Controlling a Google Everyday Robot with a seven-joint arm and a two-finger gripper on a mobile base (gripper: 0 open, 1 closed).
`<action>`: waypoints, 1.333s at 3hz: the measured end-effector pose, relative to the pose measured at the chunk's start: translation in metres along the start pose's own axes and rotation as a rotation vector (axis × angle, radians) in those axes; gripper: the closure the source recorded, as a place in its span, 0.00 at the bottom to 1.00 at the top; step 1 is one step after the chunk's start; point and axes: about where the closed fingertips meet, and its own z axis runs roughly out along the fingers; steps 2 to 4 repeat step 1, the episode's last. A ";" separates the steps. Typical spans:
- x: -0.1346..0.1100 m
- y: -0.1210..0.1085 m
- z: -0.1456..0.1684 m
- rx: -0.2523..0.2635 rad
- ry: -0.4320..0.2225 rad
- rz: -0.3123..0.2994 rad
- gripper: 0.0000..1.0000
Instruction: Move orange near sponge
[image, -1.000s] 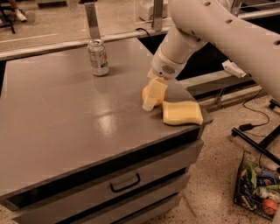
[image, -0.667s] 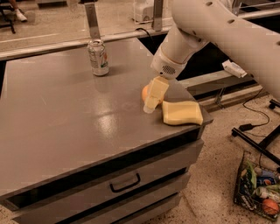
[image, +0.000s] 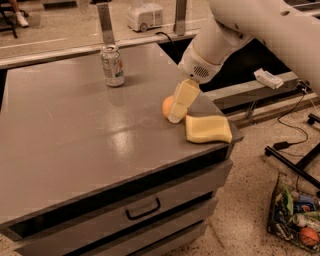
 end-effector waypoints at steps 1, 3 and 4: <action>0.000 0.000 0.000 0.000 0.000 0.000 0.00; 0.000 0.000 0.000 0.000 0.000 0.000 0.00; 0.000 0.000 0.000 0.000 0.000 0.000 0.00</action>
Offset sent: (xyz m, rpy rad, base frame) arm 0.0000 0.0000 0.0000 0.0000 0.0000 0.0000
